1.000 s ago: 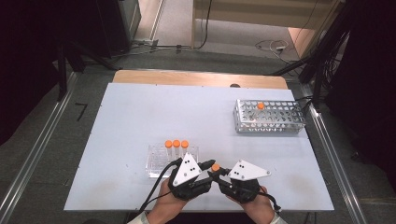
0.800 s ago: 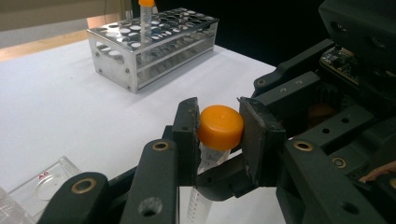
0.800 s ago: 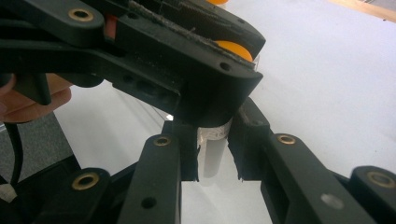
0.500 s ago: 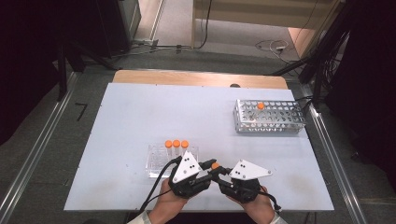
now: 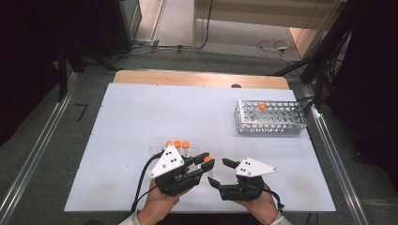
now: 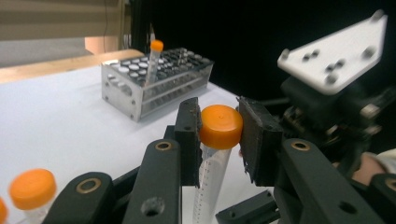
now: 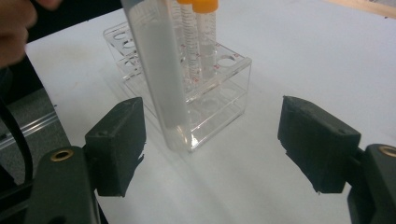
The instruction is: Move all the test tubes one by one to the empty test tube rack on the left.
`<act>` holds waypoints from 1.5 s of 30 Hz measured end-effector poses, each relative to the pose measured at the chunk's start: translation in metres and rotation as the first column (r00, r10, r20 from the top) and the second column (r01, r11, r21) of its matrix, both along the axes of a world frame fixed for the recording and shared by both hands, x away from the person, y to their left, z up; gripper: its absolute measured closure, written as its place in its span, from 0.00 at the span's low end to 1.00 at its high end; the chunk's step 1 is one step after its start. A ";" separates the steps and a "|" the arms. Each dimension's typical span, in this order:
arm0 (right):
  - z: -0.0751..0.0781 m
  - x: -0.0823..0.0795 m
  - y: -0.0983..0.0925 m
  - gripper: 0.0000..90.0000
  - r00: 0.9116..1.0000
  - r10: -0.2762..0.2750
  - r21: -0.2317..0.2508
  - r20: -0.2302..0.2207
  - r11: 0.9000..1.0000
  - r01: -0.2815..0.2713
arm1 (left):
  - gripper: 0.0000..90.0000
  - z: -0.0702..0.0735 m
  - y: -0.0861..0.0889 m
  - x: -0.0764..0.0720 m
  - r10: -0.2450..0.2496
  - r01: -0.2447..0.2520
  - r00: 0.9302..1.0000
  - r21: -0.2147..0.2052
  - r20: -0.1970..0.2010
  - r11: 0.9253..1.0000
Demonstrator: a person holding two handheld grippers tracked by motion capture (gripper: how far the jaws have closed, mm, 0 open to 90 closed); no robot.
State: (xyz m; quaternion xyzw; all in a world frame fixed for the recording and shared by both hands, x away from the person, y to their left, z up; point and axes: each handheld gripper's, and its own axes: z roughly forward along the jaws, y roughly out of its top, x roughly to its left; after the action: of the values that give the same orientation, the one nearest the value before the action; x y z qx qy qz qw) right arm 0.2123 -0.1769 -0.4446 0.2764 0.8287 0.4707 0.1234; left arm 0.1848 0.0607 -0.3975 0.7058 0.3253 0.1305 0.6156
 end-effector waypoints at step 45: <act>-0.006 0.013 -0.009 0.23 0.998 -0.059 -0.019 -0.013 0.998 0.059 | 0.77 0.000 0.099 0.023 0.360 -0.363 0.932 0.076 0.052 0.929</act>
State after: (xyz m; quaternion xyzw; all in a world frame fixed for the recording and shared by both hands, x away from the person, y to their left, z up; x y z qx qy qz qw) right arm 0.2248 -0.1863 -0.4510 0.3030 0.8253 0.4574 0.1340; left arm 0.2080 0.1595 -0.3980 0.6567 0.4322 0.2684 0.5567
